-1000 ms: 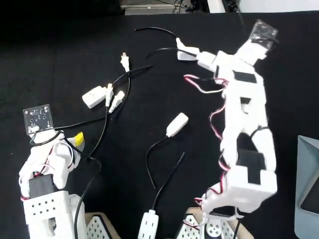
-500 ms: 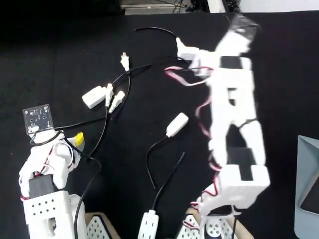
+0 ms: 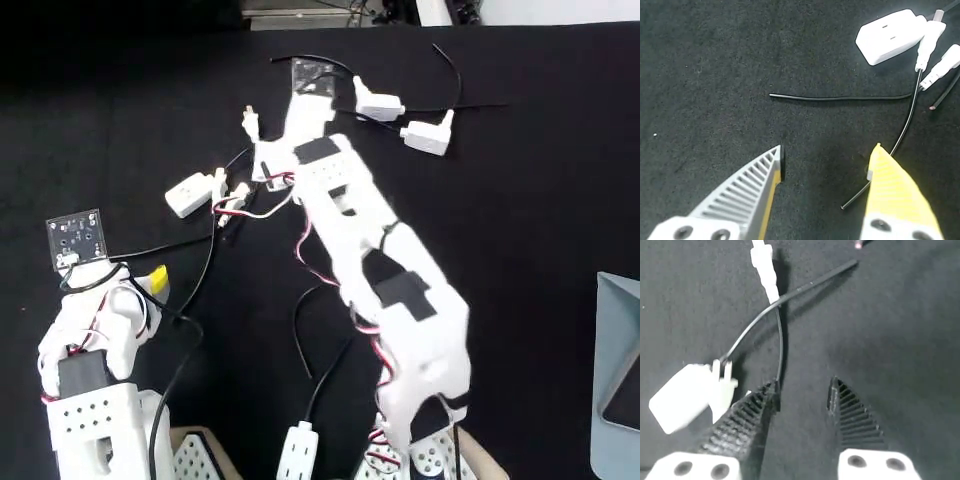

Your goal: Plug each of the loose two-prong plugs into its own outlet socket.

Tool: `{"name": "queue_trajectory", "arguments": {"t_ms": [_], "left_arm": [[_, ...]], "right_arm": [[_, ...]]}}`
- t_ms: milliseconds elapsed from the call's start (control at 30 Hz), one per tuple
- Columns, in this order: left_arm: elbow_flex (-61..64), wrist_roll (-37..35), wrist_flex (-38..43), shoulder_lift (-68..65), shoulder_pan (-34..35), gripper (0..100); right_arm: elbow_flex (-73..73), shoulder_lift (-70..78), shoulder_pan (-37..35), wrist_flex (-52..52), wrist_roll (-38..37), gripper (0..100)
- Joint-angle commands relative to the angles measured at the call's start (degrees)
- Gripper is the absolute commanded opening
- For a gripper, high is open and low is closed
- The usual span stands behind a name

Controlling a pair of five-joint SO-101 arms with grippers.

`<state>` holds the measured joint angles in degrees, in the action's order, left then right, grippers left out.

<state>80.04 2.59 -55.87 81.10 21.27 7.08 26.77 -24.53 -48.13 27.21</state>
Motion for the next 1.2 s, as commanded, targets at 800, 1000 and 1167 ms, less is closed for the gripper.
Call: {"name": "queue_trajectory", "arguments": {"t_ms": [800,1000,1167], "left_arm": [[-0.48,-0.26,-0.18,0.70,0.57,28],[-0.48,-0.26,-0.18,0.70,0.57,28],[-0.13,-0.26,-0.18,0.79,0.57,28]], "right_arm": [[40.84,31.08,-2.90,-14.33,0.79,5.4],[53.49,38.81,-3.08,-24.70,0.44,4.9],[65.19,43.03,-2.81,-33.76,0.26,0.9]]}}
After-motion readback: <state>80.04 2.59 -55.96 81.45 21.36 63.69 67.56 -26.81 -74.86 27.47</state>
